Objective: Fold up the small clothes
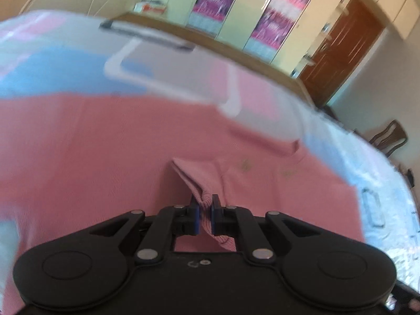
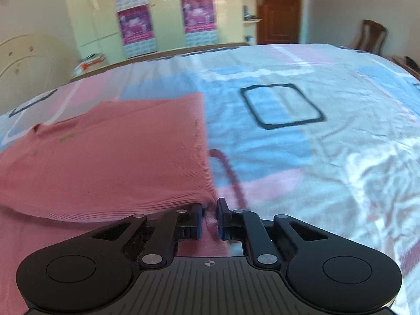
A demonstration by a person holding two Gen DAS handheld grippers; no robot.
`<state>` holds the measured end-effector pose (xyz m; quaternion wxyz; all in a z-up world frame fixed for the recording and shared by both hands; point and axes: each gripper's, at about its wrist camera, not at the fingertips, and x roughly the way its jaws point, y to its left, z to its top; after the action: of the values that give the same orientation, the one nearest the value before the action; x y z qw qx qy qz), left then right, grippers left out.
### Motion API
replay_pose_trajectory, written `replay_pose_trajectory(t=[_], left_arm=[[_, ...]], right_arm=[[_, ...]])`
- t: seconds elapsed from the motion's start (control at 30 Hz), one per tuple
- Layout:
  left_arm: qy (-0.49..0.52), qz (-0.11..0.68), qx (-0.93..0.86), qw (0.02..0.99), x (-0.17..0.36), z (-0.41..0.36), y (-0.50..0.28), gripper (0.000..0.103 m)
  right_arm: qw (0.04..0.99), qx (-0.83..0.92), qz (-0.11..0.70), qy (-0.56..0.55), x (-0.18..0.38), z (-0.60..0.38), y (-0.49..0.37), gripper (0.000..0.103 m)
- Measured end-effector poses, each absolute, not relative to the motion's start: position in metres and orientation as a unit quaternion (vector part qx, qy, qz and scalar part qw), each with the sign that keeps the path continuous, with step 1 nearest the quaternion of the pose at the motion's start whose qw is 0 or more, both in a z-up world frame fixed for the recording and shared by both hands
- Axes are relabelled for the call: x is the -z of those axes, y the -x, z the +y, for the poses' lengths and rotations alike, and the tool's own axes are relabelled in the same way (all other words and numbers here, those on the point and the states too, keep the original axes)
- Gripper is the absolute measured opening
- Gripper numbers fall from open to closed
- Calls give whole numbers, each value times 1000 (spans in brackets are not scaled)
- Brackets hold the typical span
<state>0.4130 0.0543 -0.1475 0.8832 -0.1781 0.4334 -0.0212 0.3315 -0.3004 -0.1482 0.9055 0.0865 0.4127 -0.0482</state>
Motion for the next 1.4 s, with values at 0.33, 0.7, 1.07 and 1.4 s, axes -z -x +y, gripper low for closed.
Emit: replay_pose_trajectory(t=[0.33, 0.7, 1.07, 1.4], left_arm=[[150, 407, -50, 900, 143, 63, -403, 57], [107, 415, 19, 903, 151, 11, -430, 57], [72, 430, 3, 900, 168, 4, -439, 59], [59, 420, -10, 905, 158, -1, -434, 68]], right_arm=[[903, 22, 413, -120, 126, -320, -307, 39], [903, -1, 401, -151, 127, -318, -410, 54], [886, -18, 424, -188, 154, -329, -483, 8], [914, 17, 394, -98, 143, -314, -464, 15]])
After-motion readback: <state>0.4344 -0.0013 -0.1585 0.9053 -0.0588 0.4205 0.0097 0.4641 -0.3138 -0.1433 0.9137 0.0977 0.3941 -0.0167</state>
